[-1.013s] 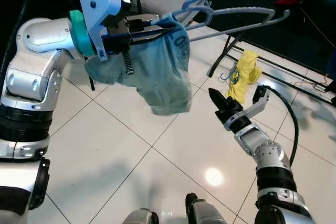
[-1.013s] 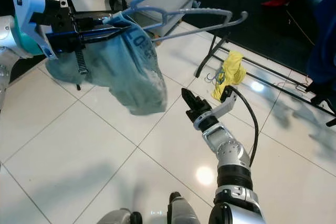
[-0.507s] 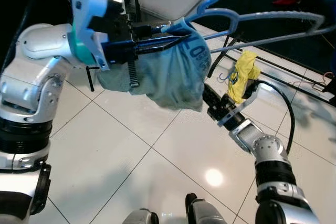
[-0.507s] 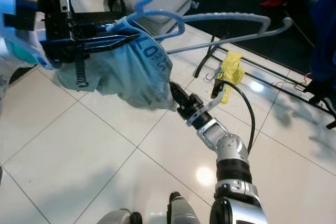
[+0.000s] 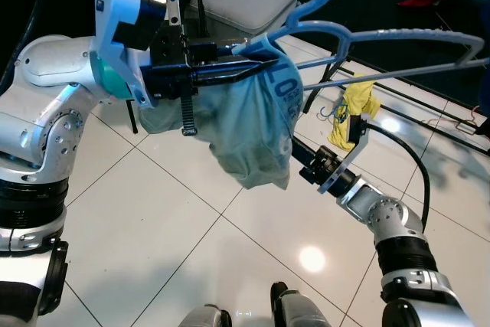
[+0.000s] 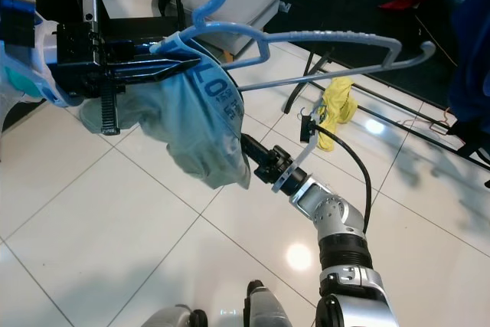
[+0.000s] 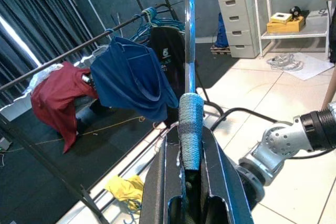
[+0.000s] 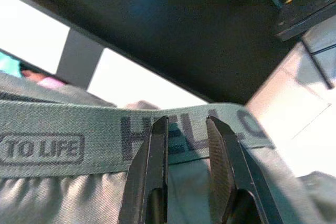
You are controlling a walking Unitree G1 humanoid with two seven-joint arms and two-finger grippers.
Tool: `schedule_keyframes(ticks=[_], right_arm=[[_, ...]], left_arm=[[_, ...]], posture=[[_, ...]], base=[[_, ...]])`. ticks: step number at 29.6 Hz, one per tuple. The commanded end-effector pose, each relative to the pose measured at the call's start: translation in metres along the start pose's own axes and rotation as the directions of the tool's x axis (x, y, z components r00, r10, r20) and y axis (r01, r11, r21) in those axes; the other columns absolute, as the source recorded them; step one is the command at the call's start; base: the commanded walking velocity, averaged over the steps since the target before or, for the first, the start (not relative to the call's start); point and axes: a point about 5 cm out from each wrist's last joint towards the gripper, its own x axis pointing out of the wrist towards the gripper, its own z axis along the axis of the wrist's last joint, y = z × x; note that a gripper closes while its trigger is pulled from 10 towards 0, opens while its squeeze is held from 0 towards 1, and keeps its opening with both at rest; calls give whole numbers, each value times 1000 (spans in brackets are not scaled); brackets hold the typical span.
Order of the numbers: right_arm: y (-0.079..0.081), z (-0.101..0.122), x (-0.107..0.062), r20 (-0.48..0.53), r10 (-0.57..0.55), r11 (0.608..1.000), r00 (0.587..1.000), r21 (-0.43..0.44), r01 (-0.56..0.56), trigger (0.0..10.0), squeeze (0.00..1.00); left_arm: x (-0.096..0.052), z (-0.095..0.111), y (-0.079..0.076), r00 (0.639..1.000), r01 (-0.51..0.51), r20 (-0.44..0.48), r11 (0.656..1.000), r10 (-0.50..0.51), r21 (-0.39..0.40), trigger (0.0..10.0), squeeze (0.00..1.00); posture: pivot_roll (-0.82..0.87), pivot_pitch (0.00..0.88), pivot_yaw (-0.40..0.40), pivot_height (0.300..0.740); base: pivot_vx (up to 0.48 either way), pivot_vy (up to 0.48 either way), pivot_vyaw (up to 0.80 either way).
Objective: Hang hanger
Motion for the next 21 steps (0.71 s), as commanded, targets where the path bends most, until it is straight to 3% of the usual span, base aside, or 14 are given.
schedule_keyframes(ticks=[1, 3, 8, 11, 12, 15, 17, 21], right_arm=[[2, -6, -3, -24, 38, 999, 999, 16, -37, 10000, 0], [7, -12, -14, -110, 87, 996, 990, -12, -89, 10000, 0], [10, -15, -23, -169, 106, 993, 980, -37, -114, 10000, 0], [19, 11, -31, -130, 60, 973, 990, -214, -87, 10000, 0], [25, 22, -30, -104, 61, 963, 993, -257, -86, 10000, 0], [29, 28, -29, -89, 65, 957, 994, -276, -88, 10000, 0], [43, 44, -21, -57, 105, 939, 993, -323, -118, 10000, 0], [54, 51, -11, -48, 151, 925, 987, -346, -158, 10000, 0]], left_arm=[[-1, 8, 0, 1000, 18, 15, 1000, -18, 21, 9059, 0], [-1, 9, 0, 1000, 24, 15, 999, -24, 22, 9098, 0], [-1, 10, 0, 999, 33, 16, 999, -33, 19, 9098, 0], [-2, 6, 0, 999, 45, -17, 999, -44, 30, 8941, 0], [-2, 4, -1, 999, 49, -25, 998, -49, 27, 8824, 0], [-3, 3, -2, 998, 52, -28, 998, -52, 23, 8824, 0], [-1, 0, -6, 997, 68, -27, 998, -68, 10, 8745, 0], [1, -2, -8, 996, 82, -27, 997, -81, 6, 8667, 0]], posture=[[66, 125, 73, 740], [65, 128, 77, 740], [64, 127, 78, 740], [63, 127, 83, 740], [54, 127, 89, 740], [54, 127, 89, 740], [46, 123, 94, 740], [45, 121, 94, 740]], base=[[0, 0, 0], [0, 0, 0], [0, 0, 0], [0, 0, 0], [0, 0, 0], [0, 0, 0], [0, 0, 0], [0, 0, 0]])
